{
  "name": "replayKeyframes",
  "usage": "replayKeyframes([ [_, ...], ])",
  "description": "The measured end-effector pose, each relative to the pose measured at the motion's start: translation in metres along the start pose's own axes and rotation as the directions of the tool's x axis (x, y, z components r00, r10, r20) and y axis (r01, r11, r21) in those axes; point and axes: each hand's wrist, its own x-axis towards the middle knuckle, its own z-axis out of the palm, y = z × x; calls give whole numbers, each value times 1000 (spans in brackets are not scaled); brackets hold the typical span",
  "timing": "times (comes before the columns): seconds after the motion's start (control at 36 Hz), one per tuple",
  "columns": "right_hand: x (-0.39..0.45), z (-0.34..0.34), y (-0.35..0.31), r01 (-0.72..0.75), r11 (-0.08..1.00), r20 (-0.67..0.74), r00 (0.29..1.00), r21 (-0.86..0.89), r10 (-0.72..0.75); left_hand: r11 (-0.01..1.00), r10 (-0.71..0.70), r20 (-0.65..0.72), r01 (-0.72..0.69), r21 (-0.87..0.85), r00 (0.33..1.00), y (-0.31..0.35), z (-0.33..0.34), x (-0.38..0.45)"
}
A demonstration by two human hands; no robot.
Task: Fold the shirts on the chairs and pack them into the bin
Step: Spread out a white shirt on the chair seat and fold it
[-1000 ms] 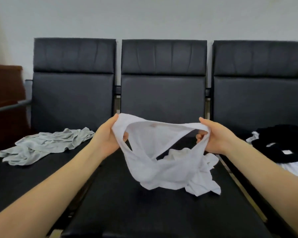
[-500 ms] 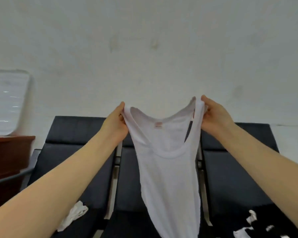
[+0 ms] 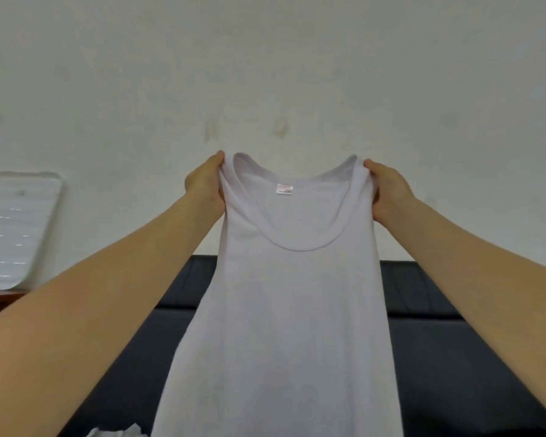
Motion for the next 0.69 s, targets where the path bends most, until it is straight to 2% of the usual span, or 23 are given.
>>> replayKeyframes([
  [0.17, 14, -50, 77, -179, 981, -173, 971, -73, 164, 977, -194, -2, 193, 85, 981, -59, -56, 16],
  [0.25, 3, -74, 120, -238, 959, -238, 951, -156, 197, 953, -282, -1, 281, 111, 959, -100, -88, 16],
  [0.31, -10, -91, 151, -289, 928, -285, 933, -236, 218, 933, -320, -68, 327, 151, 945, -133, -114, 17],
  [0.33, -15, -102, 172, -317, 891, -313, 925, -325, 215, 913, -339, -124, 358, 197, 932, -155, -131, 17],
  [0.39, -30, -124, 212, -353, 745, -326, 926, -567, 190, 829, -365, -237, 430, 357, 900, -201, -165, 11],
  [0.47, -61, -166, 272, -369, 425, -313, 929, -826, 198, 589, -415, -348, 540, 602, 841, -268, -220, -18],
  [0.53, -80, -201, 313, -455, 253, -372, 873, -853, 316, 429, -472, -434, 630, 647, 767, -310, -260, -40],
  [0.56, -90, -218, 333, -541, 222, -435, 812, -811, 390, 386, -514, -475, 687, 616, 715, -331, -281, -52],
  [0.64, -113, -257, 377, -784, 279, -555, 599, -555, 578, 398, -635, -522, 821, 410, 569, -375, -323, -78],
  [0.69, -116, -272, 401, -829, 353, -543, 553, -433, 632, 456, -664, -519, 841, 291, 539, -398, -337, -85],
])
